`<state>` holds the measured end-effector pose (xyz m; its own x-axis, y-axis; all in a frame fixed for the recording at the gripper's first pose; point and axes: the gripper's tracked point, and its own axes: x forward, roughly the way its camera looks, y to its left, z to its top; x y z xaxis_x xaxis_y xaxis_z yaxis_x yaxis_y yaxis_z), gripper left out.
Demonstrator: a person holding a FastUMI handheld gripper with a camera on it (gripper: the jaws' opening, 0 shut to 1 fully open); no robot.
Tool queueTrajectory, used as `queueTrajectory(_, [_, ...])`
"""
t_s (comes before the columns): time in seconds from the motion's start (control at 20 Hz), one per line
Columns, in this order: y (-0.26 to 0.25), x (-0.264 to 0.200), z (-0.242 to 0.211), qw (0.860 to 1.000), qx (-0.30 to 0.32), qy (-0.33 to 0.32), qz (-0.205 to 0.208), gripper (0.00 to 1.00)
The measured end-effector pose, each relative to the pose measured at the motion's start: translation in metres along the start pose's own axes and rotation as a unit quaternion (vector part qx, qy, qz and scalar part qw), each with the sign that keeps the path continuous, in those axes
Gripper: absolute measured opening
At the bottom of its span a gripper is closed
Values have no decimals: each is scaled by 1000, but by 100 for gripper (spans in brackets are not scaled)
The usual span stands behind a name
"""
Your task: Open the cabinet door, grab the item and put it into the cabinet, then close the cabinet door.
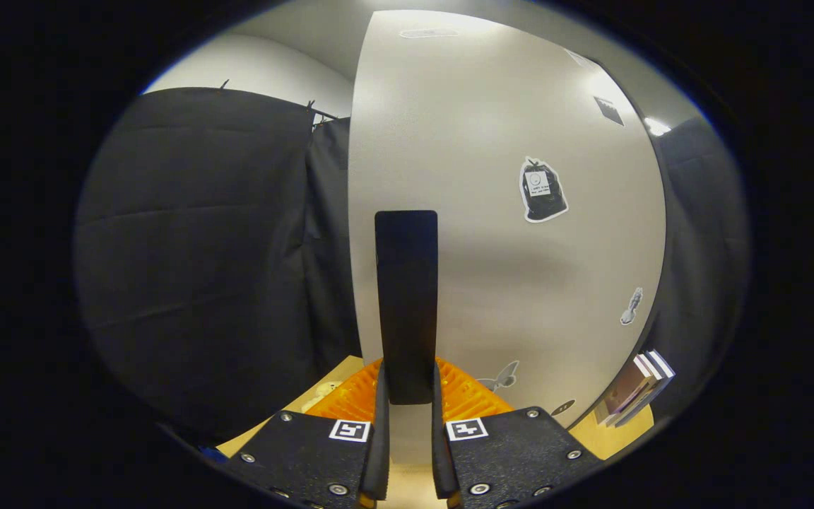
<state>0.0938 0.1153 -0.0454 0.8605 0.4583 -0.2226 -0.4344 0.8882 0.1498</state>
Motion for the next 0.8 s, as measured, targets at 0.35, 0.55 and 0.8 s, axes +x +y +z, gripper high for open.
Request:
queueTrajectory(0.35, [-17, -22, -5, 996, -1, 2, 88, 25])
queueTrajectory(0.55, [-31, -53, -8, 991, 7, 0, 131, 25])
queueTrajectory(0.8, [-52, -87, -15, 986, 15, 1, 164, 25])
